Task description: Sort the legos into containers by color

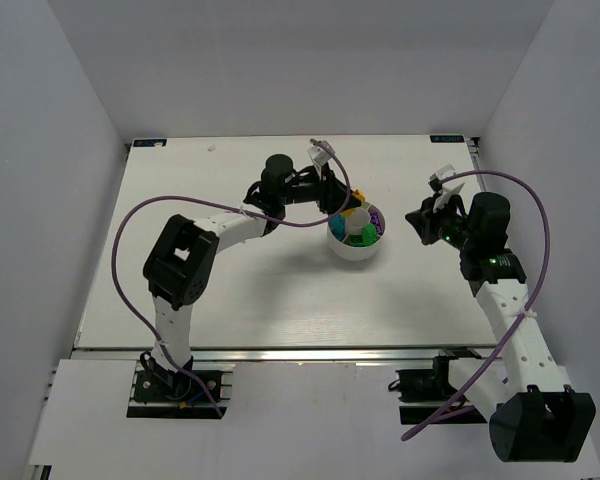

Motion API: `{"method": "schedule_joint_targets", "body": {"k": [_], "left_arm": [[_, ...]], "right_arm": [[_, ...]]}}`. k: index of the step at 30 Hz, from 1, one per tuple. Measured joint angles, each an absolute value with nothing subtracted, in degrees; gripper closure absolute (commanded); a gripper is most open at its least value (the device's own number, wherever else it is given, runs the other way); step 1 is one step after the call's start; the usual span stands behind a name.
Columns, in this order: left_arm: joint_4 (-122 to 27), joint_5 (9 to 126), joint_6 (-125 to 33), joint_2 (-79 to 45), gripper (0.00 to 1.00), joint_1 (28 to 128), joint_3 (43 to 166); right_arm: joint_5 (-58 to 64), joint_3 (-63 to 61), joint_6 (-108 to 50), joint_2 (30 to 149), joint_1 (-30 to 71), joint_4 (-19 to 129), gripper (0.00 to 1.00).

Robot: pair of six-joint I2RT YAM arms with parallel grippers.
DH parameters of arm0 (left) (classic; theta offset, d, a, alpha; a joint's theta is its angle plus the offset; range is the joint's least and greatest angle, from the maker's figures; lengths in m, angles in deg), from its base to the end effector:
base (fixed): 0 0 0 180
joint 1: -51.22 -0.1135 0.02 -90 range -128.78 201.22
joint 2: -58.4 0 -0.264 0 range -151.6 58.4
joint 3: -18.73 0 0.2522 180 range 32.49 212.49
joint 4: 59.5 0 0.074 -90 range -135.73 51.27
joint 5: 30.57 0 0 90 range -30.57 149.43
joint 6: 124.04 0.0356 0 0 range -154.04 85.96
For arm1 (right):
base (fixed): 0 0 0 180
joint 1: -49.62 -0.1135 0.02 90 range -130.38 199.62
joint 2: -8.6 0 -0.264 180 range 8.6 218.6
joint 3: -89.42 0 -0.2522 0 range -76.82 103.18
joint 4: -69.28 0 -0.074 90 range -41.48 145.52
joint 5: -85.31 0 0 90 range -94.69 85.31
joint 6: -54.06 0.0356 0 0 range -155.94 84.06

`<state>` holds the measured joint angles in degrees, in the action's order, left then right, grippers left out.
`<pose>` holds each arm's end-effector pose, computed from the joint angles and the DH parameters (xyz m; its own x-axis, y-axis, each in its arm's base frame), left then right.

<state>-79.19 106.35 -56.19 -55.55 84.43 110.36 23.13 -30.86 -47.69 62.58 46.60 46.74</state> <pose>0.3695 -0.2730 0.2545 -0.4068 -0.0415 -0.9126 0.8974 0.1686 -0.4077 0.2155 0.0280 0.3218 -0.1822 -0.1900 -0.9647 -0.5412 0.8385 -0.0629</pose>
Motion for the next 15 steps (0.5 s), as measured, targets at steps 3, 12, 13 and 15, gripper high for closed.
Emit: {"method": "schedule_joint_targets", "body": {"k": [3,12,13,15], "left_arm": [[-79.58,105.3,-56.39,-57.6,0.83,85.33,112.94],[-79.82,102.41,-56.37,-63.55,0.77,87.17,118.62],[-79.51,102.17,-56.37,-64.18,0.77,87.34,119.03],[-78.84,101.82,-56.28,-65.34,0.74,87.58,119.87]], "right_arm": [[23.21,-30.89,-47.49,62.58,47.49,46.74,1.0],[24.77,-30.91,-47.01,62.51,49.26,46.87,1.0],[25.07,-30.95,-46.97,62.45,49.68,46.9,1.0],[25.51,-31.19,-46.94,62.27,50.62,47.09,1.0]]}}
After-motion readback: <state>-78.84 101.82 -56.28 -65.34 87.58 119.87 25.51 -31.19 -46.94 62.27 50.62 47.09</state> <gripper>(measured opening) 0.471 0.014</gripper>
